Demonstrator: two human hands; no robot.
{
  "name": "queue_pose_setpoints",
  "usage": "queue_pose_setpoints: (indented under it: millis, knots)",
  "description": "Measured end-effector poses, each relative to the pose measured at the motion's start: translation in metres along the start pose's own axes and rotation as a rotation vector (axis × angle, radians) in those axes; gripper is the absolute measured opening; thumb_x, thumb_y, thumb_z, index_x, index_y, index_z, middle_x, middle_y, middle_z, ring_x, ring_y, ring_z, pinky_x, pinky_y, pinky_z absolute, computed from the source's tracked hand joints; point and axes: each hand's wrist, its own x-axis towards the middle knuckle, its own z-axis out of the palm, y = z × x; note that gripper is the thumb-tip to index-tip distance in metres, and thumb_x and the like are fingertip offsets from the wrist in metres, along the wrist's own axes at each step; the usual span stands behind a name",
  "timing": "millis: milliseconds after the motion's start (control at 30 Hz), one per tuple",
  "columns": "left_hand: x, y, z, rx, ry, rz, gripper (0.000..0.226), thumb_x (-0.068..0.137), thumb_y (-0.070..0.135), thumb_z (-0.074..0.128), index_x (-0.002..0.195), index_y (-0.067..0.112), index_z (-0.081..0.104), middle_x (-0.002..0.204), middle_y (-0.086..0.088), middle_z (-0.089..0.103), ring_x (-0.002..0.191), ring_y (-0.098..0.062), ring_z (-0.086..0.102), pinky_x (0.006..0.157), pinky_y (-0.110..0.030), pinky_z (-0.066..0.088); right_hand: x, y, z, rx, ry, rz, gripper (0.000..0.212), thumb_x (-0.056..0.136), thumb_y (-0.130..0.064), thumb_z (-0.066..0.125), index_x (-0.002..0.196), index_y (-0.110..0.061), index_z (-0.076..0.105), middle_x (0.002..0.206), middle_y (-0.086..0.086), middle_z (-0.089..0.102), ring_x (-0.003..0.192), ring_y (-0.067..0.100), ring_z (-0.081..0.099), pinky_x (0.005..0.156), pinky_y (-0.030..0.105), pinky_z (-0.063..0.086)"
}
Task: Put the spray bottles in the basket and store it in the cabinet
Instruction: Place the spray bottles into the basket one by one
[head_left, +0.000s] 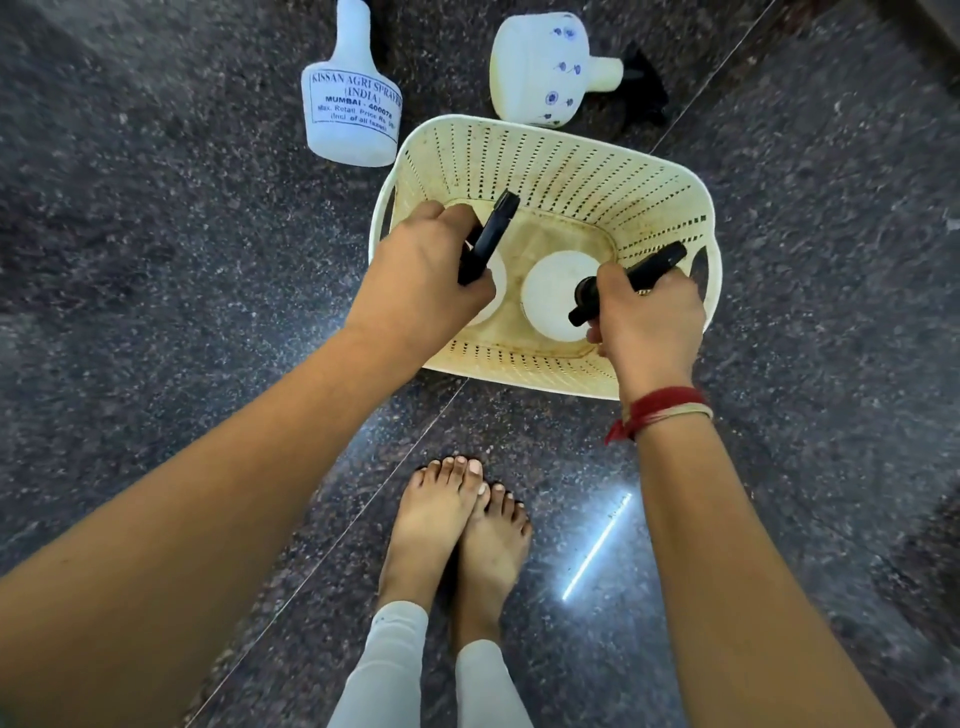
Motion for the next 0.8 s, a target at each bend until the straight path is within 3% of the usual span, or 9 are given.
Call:
queue_pose_setpoints:
  millis: [167, 400, 533, 700, 800]
  knots:
    - [-0.012, -0.003, 0.001, -0.015, -0.02, -0.027, 0.018, 0.077, 0.016, 0.064, 0.092, 0.006, 0.06, 0.09, -0.012, 0.056, 0.069, -0.026, 0.052, 0.063, -0.031, 0.042, -0.009, 0.007, -0.004, -0.059, -0.019, -0.07, 0.03, 0.073, -0.034, 0.055, 0.078, -0.005, 0.058, 0.075, 0.017, 0.068, 0.072, 0.038, 0.066, 0.069, 0.051, 0.056]
    - [-0.026, -0.012, 0.004, -0.041, -0.037, -0.036, 0.021, 0.08, 0.021, 0.064, 0.098, 0.011, 0.06, 0.094, -0.007, 0.057, 0.064, -0.022, 0.053, 0.066, -0.036, 0.05, -0.02, 0.014, 0.006, -0.106, -0.066, -0.111, 0.027, 0.08, -0.029, 0.056, 0.084, -0.003, 0.056, 0.077, 0.017, 0.068, 0.072, 0.039, 0.065, 0.069, 0.048, 0.055]
    - [-0.025, -0.019, 0.003, -0.022, -0.013, -0.046, 0.02, 0.08, 0.026, 0.063, 0.095, 0.013, 0.059, 0.094, -0.005, 0.056, 0.063, -0.024, 0.054, 0.063, -0.039, 0.05, -0.02, 0.015, 0.008, -0.097, -0.069, -0.101, 0.02, 0.08, -0.031, 0.056, 0.078, -0.013, 0.048, 0.081, 0.015, 0.067, 0.073, 0.038, 0.066, 0.069, 0.05, 0.056]
    - [-0.025, -0.015, 0.004, 0.006, -0.015, -0.028, 0.021, 0.08, 0.028, 0.062, 0.095, 0.013, 0.059, 0.091, -0.005, 0.055, 0.063, -0.025, 0.054, 0.062, -0.038, 0.05, -0.023, 0.016, 0.008, -0.086, -0.081, -0.096, 0.021, 0.082, -0.032, 0.054, 0.083, -0.012, 0.049, 0.084, 0.014, 0.066, 0.076, 0.038, 0.066, 0.071, 0.051, 0.056]
    - [-0.027, -0.013, 0.003, 0.042, -0.015, -0.046, 0.02, 0.082, 0.029, 0.06, 0.096, 0.014, 0.058, 0.092, -0.004, 0.055, 0.066, -0.027, 0.055, 0.06, -0.037, 0.049, -0.022, 0.015, 0.004, -0.098, -0.171, -0.031, 0.031, 0.081, -0.043, 0.057, 0.094, -0.016, 0.052, 0.095, 0.01, 0.069, 0.084, 0.036, 0.068, 0.078, 0.049, 0.056]
